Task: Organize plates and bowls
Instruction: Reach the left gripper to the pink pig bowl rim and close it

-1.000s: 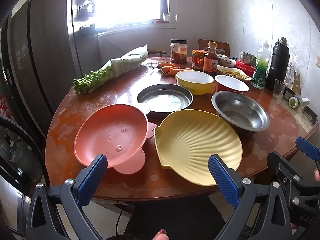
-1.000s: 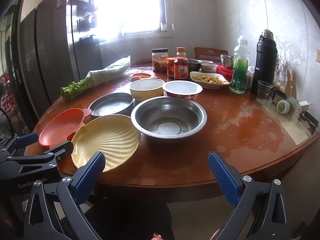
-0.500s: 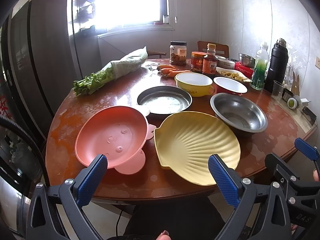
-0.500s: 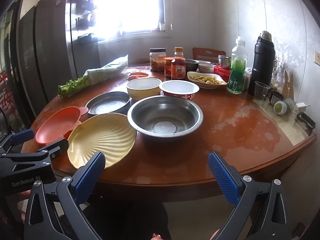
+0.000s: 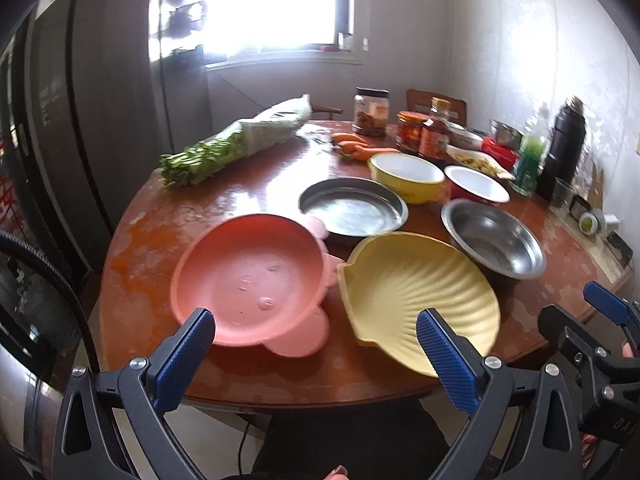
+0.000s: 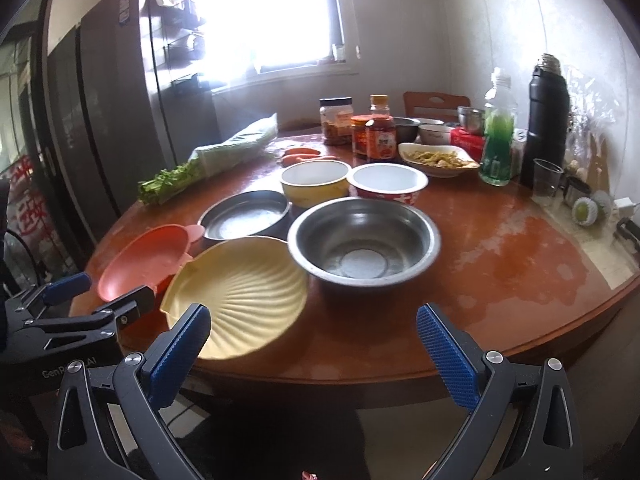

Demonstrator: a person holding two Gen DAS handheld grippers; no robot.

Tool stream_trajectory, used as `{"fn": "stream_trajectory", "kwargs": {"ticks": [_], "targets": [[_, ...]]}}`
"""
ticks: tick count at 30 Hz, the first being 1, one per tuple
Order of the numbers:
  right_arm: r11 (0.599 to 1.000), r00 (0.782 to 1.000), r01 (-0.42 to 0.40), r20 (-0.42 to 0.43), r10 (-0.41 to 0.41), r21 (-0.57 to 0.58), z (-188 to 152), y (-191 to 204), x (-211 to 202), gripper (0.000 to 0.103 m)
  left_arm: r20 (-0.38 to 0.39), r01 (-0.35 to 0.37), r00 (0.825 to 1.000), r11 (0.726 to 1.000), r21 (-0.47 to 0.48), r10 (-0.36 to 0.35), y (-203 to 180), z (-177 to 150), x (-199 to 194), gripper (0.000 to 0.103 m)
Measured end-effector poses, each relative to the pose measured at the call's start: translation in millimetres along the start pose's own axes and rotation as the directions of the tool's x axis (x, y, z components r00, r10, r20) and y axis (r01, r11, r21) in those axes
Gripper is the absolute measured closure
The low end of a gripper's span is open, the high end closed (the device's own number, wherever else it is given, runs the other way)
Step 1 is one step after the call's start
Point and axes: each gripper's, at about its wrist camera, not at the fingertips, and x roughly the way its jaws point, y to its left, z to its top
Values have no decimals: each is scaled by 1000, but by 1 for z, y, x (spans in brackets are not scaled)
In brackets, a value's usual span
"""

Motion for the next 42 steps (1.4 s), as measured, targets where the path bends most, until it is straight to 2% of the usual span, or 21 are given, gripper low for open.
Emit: {"fn": "stream_trajectory", "kwargs": {"ticks": [3,11,15,21,24,30,33,37,40,42], "targets": [[1000,1000,-15,5,15,-23,8,11,3,0,-11,-29,1000,1000,-9,29,20,4,-1,1],[987,996,-91,3,92,-129,30,61,21,0,-13,-113,994,988,-106,113,82,13,-1,1],[977,994,-108,5,111,-185,39,86,33,0,-23,-128,992,984,-125,126,102,14,6,1],[960,986,-166,-59,157,-225,52,110,67,0,-63,-91,995,987,-131,83,119,11,22,1],[948,975,-205,-130,177,-245,57,122,89,0,-82,-82,994,988,-127,72,122,11,33,1],[934,965,-226,-197,175,-275,64,136,123,0,-139,-61,989,991,-123,43,123,12,57,2],[930,966,-205,-218,141,-306,64,141,135,0,-154,-80,986,991,-107,63,121,13,64,2],[930,960,-209,-245,136,-302,66,140,147,1,-164,-56,986,992,-115,37,122,15,71,5],[922,954,-216,-270,130,-320,67,142,156,11,-167,-29,986,992,-120,8,123,14,73,10],[916,939,-250,-309,150,-315,66,142,161,30,-173,-19,985,992,-125,-3,122,14,75,17]]}}
